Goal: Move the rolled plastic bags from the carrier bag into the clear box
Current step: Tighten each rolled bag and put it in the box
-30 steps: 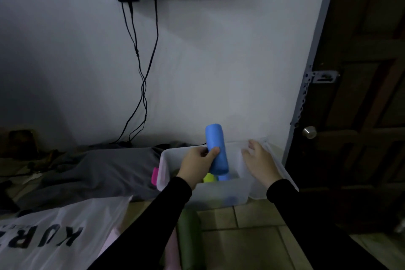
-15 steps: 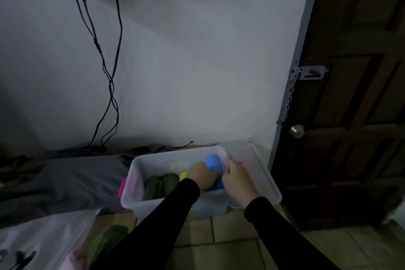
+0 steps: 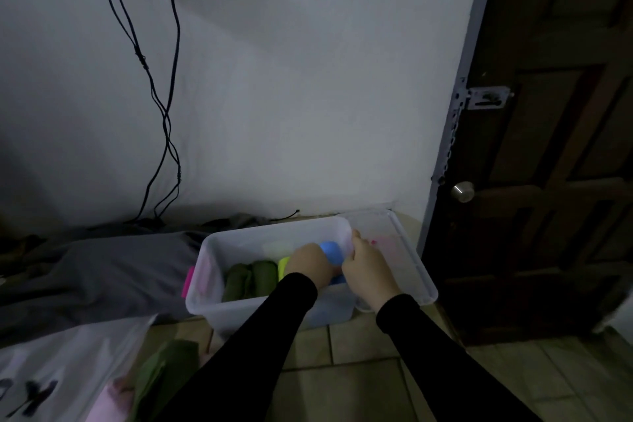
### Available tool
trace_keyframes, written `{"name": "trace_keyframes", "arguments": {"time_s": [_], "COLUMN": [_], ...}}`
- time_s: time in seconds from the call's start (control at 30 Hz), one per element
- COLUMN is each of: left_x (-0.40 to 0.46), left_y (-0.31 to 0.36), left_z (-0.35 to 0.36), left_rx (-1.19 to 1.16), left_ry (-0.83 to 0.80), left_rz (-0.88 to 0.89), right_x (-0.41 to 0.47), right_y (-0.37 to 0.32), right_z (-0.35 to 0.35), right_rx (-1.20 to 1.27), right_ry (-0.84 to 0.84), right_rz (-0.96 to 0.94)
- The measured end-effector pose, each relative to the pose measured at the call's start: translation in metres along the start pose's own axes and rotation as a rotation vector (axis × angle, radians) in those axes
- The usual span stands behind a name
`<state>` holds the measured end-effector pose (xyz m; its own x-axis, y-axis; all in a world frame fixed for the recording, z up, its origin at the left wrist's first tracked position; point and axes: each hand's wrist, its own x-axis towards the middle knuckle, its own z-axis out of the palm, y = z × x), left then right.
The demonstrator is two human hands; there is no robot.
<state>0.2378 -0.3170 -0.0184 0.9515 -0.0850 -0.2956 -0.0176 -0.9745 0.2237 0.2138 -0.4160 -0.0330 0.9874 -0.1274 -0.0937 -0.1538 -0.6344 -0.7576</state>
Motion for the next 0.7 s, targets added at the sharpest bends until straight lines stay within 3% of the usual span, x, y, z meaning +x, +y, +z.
{"name": "trace_keyframes", "arguments": {"time_s": [0.17, 0.57, 0.7], "left_x": [-0.002, 0.005, -0.002], "left_y": [-0.001, 0.001, 0.014], "left_z": [-0.003, -0.004, -0.009], "left_rx": [-0.023, 0.063, 0.043], "left_ry": [-0.049, -0.156, -0.103], "left_rz": [0.08, 0.085, 0.096], "right_x": [-0.001, 0.001, 0.002], "right_y": [-0.001, -0.002, -0.003], "right_z": [0.0, 0.001, -0.001], "right_rx": [-0.054, -0.084, -0.112], "right_ry": [0.02, 0.004, -0.008], "right_rz": [0.003, 0.008, 0.002]}}
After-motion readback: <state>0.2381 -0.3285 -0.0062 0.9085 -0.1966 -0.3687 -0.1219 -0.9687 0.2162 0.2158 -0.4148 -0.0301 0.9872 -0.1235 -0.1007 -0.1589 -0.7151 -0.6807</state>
